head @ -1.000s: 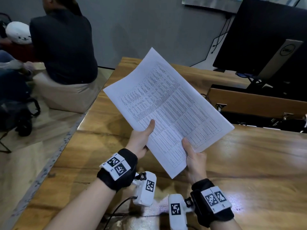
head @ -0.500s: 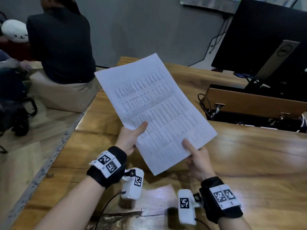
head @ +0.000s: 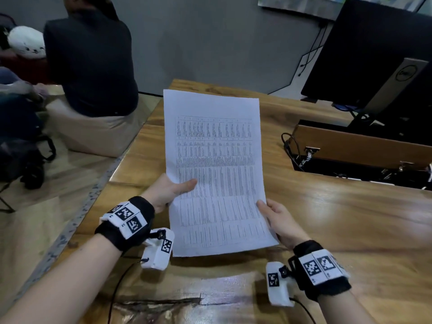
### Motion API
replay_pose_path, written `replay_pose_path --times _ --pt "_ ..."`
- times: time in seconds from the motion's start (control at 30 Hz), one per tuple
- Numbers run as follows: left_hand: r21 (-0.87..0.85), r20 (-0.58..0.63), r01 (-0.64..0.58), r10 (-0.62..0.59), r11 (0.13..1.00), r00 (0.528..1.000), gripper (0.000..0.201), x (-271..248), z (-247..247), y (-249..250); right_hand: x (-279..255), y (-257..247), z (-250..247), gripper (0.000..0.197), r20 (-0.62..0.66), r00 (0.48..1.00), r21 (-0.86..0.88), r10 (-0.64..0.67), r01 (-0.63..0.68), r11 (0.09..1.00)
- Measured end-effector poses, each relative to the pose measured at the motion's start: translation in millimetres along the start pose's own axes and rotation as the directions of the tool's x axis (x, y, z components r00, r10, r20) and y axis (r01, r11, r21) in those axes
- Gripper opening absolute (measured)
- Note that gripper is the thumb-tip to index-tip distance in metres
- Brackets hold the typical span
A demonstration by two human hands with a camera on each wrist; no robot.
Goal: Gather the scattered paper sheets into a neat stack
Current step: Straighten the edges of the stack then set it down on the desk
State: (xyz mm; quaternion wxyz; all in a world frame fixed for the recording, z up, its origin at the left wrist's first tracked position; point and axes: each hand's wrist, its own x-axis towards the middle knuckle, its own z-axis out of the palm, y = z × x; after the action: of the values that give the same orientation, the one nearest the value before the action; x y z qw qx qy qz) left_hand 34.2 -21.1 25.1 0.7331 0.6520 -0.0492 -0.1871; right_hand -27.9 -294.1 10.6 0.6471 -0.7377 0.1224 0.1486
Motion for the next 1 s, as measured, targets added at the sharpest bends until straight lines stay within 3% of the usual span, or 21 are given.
replay_pose_path --times 0.17,0.27,0.37,0.63,0.8,1.0 --pt "0.049 -0.004 0.060 -0.060 0.997 0.998 0.066 4.8 2.7 11.9 -1.7 9.7 11.7 0.023 -0.093 0.995 0.031 -0.035 0.038 0.999" --pt "0.072 -0.073 0.138 -0.133 0.988 0.988 0.047 12.0 4.1 14.0 1.4 9.4 14.9 0.021 -0.190 0.976 0.007 -0.105 0.109 0.994" --pt "0.100 -0.141 0.218 -0.203 0.971 0.969 0.046 17.5 6.5 12.9 3.6 8.2 14.4 0.016 -0.214 0.967 -0.004 -0.138 0.140 0.990" --pt "-0.095 -0.210 0.282 -0.296 0.955 0.932 0.031 22.3 20.7 4.9 20.3 6.9 9.5 0.016 -0.280 0.952 0.121 -0.126 0.165 0.979" --pt "0.031 -0.245 0.329 -0.312 0.944 0.918 0.033 24.5 25.6 -11.3 50.8 5.9 6.9 0.017 -0.341 0.937 0.049 -0.074 0.097 0.994" --pt "0.085 -0.217 0.457 -0.431 0.886 0.876 0.019 24.3 25.5 -23.6 79.0 14.2 5.6 0.022 -0.366 0.931 -0.085 -0.018 -0.014 0.996"
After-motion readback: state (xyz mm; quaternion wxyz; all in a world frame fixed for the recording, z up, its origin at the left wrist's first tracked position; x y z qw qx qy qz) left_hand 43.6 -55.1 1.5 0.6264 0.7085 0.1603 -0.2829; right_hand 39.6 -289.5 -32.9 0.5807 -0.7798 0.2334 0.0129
